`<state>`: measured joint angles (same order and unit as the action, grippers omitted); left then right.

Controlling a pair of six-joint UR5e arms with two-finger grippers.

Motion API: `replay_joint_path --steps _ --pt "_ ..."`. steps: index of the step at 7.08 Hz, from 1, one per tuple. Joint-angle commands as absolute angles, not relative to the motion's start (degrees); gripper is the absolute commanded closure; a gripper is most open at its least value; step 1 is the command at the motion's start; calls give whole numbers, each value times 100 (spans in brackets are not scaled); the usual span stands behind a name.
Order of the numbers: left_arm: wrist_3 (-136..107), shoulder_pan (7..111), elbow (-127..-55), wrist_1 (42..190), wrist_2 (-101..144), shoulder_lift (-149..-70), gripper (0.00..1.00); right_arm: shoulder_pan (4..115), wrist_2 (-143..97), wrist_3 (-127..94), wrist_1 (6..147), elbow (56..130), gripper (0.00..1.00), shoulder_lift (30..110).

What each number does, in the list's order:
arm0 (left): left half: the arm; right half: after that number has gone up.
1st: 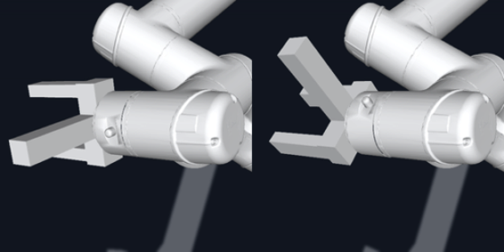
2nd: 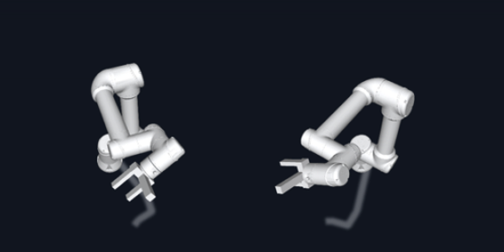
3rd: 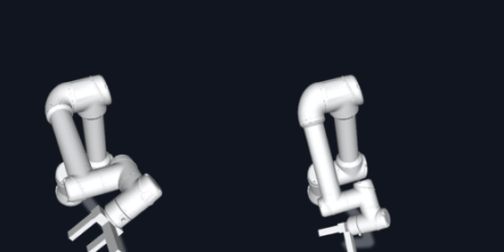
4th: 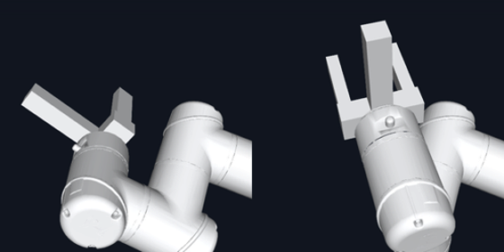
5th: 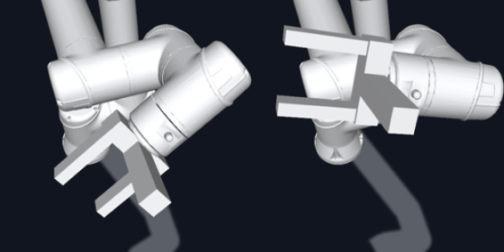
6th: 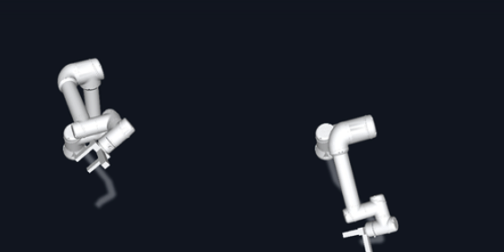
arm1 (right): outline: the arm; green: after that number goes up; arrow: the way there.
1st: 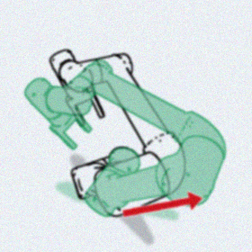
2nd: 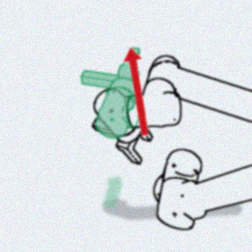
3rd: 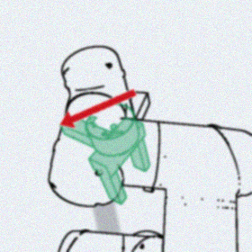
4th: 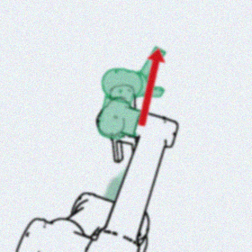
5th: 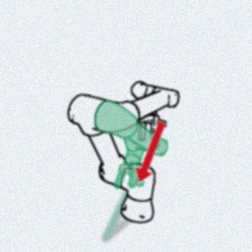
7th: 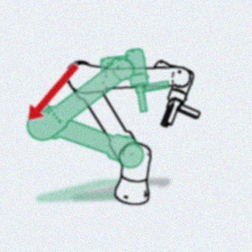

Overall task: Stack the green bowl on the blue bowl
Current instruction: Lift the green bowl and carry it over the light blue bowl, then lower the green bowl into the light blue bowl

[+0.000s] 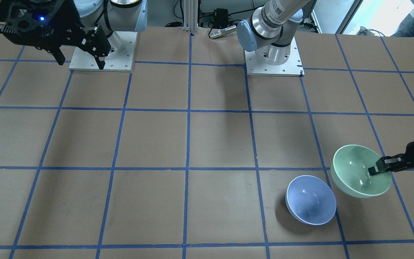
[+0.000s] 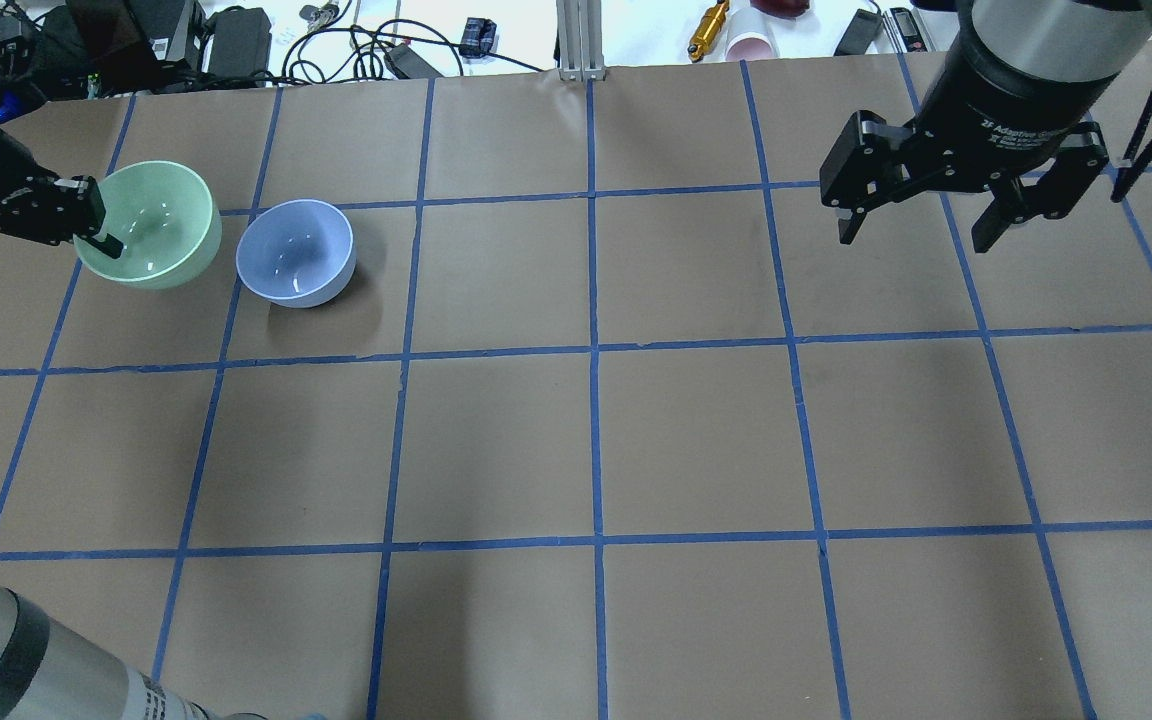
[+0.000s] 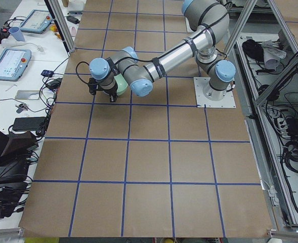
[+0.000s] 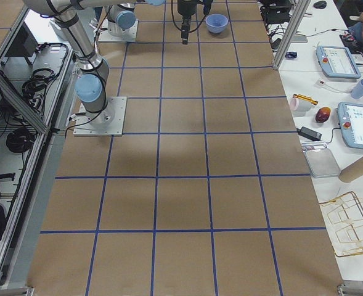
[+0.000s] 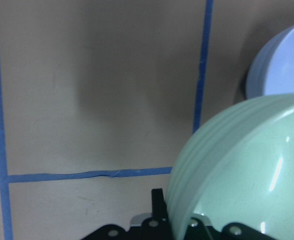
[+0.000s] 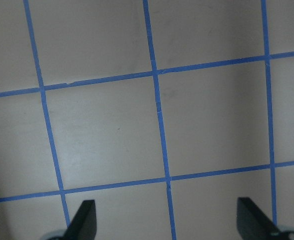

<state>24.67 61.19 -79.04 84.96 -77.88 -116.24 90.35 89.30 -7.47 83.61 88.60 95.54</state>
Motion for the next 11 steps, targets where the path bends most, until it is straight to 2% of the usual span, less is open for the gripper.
replay_joint_path --steps 1,2,8,9,10,11 --pt "1682 6739 -7901 8167 -7725 -11715 100 9035 8930 -747 8358 8859 0 9554" --pt "1444 6846 -7910 7747 -7699 -11846 100 9035 8930 -747 8358 8859 0 9554" --pt "1442 6855 -8138 7699 -7945 -12015 100 9035 8930 -747 8358 8859 0 9554" --pt "1433 6855 -8147 7699 -7919 -12015 91 9035 8930 -747 8367 8859 0 9554" --pt "1372 6855 -8147 7708 -7875 -12015 17 9035 8930 -747 8358 8859 0 9554" --pt "1284 6855 -8147 7725 -7866 -11997 14 9035 8930 -747 8367 8859 0 9554"
